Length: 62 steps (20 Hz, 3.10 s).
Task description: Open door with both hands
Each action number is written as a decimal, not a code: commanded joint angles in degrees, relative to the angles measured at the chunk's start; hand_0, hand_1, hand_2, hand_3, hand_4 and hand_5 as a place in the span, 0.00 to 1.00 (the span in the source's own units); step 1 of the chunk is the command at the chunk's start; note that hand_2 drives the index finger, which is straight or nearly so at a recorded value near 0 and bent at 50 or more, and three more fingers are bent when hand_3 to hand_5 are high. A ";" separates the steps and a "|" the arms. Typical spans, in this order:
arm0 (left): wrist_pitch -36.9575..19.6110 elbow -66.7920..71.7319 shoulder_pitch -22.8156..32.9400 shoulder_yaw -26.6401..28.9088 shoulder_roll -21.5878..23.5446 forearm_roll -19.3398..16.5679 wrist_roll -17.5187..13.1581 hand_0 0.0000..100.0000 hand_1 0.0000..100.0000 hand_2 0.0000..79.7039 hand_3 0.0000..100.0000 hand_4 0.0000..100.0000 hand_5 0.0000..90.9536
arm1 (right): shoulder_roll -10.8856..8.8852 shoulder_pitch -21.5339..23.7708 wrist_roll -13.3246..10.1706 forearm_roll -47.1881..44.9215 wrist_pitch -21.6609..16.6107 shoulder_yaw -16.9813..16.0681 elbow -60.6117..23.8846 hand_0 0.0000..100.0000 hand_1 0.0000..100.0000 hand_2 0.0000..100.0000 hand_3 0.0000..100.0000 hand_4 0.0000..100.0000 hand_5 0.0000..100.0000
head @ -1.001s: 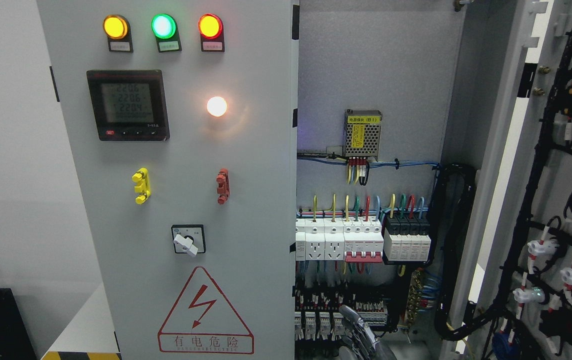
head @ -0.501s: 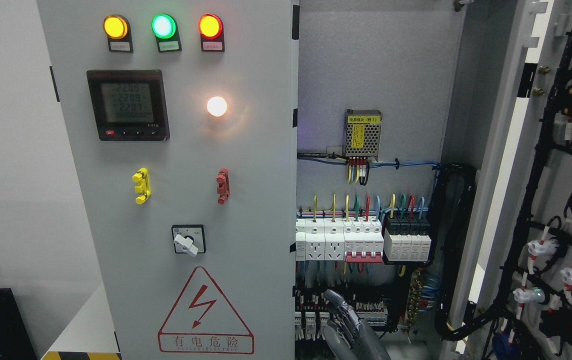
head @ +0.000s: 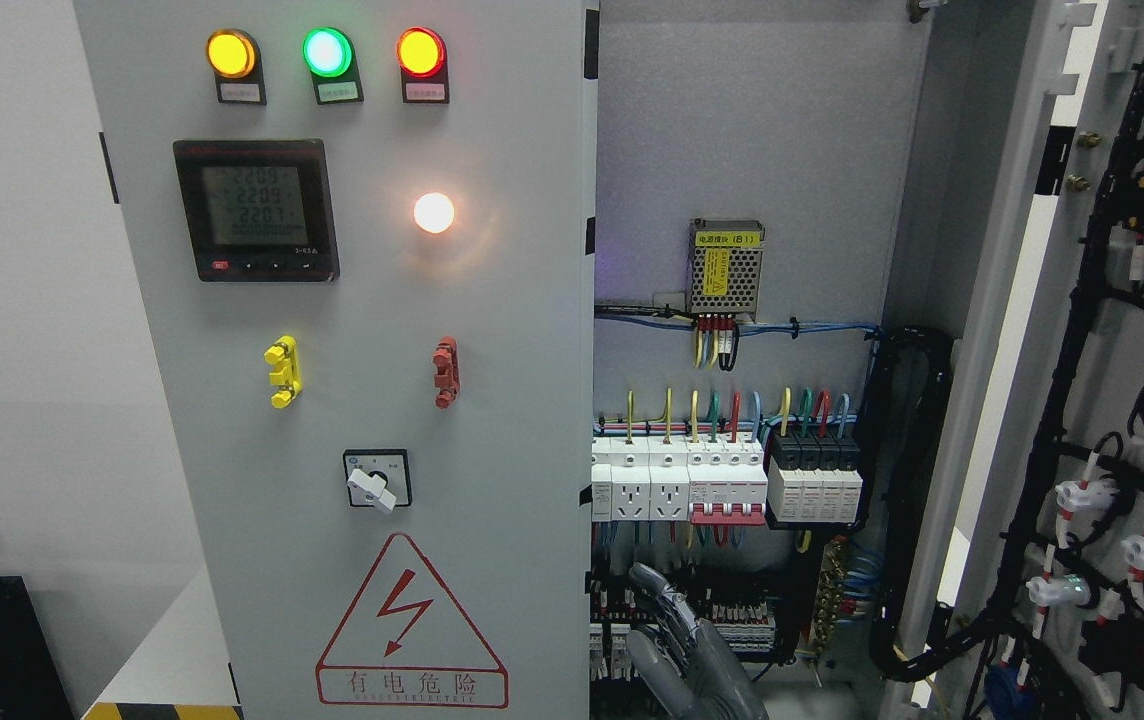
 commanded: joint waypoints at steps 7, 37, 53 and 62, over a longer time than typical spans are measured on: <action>0.02 0.00 0.00 0.00 0.00 0.00 -0.03 0.12 0.39 0.00 0.00 0.00 0.00 | -1.24 -3.03 1.54 -0.09 0.15 2.05 4.47 0.12 0.39 0.00 0.00 0.00 0.00; 0.02 0.00 0.00 0.00 0.00 0.00 -0.03 0.12 0.39 0.00 0.00 0.00 0.00 | -2.47 -7.33 3.38 -5.80 1.55 3.45 7.54 0.12 0.39 0.00 0.00 0.00 0.00; 0.02 0.00 0.00 0.00 0.00 0.00 -0.03 0.12 0.39 0.00 0.00 0.00 0.00 | -2.99 -6.80 3.38 -5.80 1.38 5.04 5.08 0.12 0.39 0.00 0.00 0.00 0.00; -0.07 0.00 0.00 0.00 0.00 0.00 -0.03 0.12 0.39 0.00 0.00 0.00 0.00 | -2.99 -8.12 3.47 -8.17 1.46 5.21 7.02 0.12 0.39 0.00 0.00 0.00 0.00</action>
